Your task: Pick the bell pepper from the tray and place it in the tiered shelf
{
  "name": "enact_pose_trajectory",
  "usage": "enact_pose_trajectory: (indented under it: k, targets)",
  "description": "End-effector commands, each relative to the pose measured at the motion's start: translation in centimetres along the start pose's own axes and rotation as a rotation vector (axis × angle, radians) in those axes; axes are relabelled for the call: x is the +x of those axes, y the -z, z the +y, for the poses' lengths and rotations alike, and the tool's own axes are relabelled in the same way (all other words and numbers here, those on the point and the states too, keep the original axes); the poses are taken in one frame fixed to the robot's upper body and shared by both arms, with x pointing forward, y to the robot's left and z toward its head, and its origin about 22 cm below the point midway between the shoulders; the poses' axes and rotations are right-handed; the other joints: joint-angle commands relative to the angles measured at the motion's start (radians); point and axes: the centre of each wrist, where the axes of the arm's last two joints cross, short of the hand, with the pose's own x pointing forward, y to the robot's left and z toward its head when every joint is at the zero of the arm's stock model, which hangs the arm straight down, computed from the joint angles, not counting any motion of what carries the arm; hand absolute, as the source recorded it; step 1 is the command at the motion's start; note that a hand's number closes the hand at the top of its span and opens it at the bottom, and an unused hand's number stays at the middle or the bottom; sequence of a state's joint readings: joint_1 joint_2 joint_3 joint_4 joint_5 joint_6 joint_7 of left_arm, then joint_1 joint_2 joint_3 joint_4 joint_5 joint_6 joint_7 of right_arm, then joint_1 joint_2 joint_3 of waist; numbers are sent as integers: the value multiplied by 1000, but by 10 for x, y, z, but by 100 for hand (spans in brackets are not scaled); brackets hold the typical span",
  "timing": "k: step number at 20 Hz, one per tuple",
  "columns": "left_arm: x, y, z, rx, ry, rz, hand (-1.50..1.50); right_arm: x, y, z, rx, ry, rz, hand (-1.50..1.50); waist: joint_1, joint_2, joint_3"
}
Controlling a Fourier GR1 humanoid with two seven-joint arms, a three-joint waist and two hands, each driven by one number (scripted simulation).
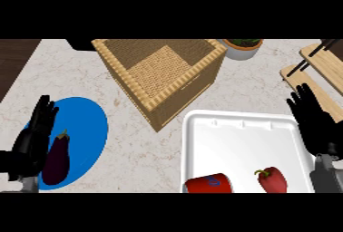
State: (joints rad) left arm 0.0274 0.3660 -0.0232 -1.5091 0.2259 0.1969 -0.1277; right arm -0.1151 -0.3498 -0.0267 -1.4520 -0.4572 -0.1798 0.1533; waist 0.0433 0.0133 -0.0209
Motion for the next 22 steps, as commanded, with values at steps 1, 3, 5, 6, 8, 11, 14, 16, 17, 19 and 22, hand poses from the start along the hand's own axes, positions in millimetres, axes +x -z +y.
enact_pose_trajectory:
  k: [1, 3, 5, 6, 8, 11, 14, 16, 17, 19, 22]
  targets:
    - [-5, 4, -2, -5, 4, 20, 0, 12, 6, -1, 140, -75, -63, -150, -39, -12, 21]
    - [7, 8, -22, -99, 47, -14, 0, 33, 2, 3, 336, -181, -177, -150, -52, -15, 22]
    - [15, 20, -40, -151, 75, -49, 0, 69, 2, 13, 521, -284, -307, -150, -76, -13, 22]
    - [11, 8, -47, -207, 88, -42, 0, 86, -2, 13, 609, -330, -381, -150, -78, -22, 23]
    - [7, 7, -45, -196, 28, -12, 0, -11, -5, 64, 448, 564, -104, 150, -82, 7, 58]
    - [5, 6, -49, -218, 50, 10, 0, 66, 0, -48, 135, -579, -436, 150, -107, -4, 21]
    - [17, 19, -71, -234, 60, -6, 0, -15, -13, -53, 29, -397, -548, -150, -71, -5, 26]
    - [16, 10, -84, -279, 66, -1, 0, -33, -13, -74, -19, -274, -598, -150, -53, -8, 26]
    - [26, 25, -85, -268, 57, -1, 0, -39, -15, -78, 11, -244, -639, -150, -54, -9, 25]
    - [18, 30, -79, -267, 67, 7, 0, -30, -16, -106, 83, -162, -666, -150, -51, -10, 23]
    - [14, 30, -84, -268, 73, -5, 0, -21, -16, -118, 304, -226, -604, -150, -47, -11, 22]
